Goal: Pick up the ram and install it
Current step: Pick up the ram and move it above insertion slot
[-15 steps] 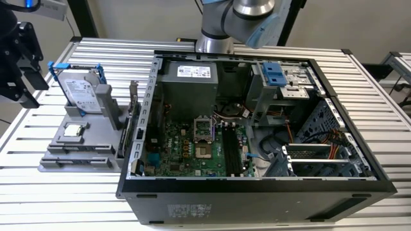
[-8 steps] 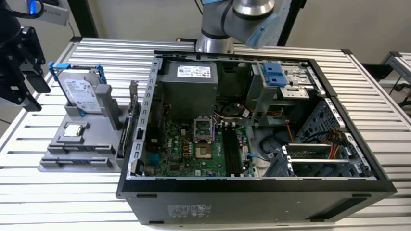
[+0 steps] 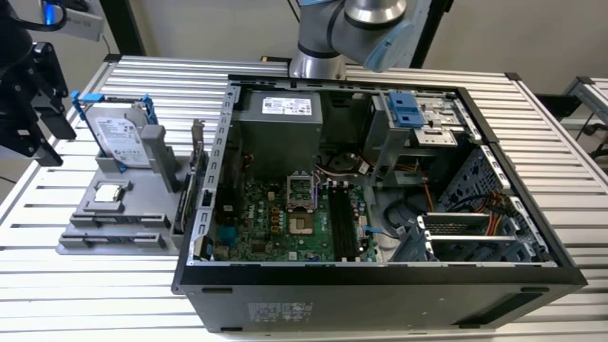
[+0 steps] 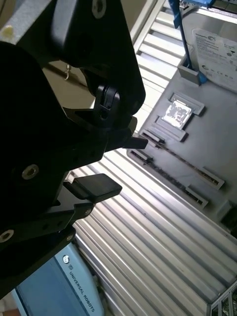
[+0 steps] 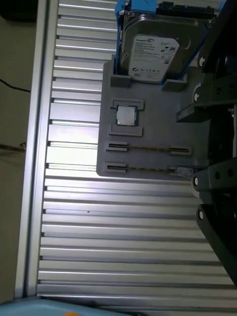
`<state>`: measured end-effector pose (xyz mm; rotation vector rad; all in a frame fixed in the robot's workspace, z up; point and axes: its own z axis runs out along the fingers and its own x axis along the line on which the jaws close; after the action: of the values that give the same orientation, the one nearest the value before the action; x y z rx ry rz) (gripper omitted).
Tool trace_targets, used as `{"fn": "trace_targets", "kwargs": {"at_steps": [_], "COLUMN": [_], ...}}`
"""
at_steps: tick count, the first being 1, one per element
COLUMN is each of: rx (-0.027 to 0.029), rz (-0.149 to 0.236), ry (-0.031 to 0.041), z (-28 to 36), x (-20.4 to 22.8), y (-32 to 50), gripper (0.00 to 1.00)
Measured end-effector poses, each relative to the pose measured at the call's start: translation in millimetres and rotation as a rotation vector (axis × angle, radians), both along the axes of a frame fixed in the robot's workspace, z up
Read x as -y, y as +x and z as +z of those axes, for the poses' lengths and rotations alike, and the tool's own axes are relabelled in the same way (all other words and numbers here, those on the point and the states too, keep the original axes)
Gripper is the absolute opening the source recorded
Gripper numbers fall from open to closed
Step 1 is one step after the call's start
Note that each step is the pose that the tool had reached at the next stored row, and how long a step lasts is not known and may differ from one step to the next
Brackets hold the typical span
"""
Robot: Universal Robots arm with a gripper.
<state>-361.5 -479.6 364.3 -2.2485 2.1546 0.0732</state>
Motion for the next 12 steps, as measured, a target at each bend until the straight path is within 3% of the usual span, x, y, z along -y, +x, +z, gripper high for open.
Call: {"fn": "trace_targets", "kwargs": {"at_steps": [12], "rx": [0.0], "rz": [-0.002], "ry": [0.0], "z": [-17.5], "x": [0.2], "y": [-0.1], "gripper": [1.0]}}
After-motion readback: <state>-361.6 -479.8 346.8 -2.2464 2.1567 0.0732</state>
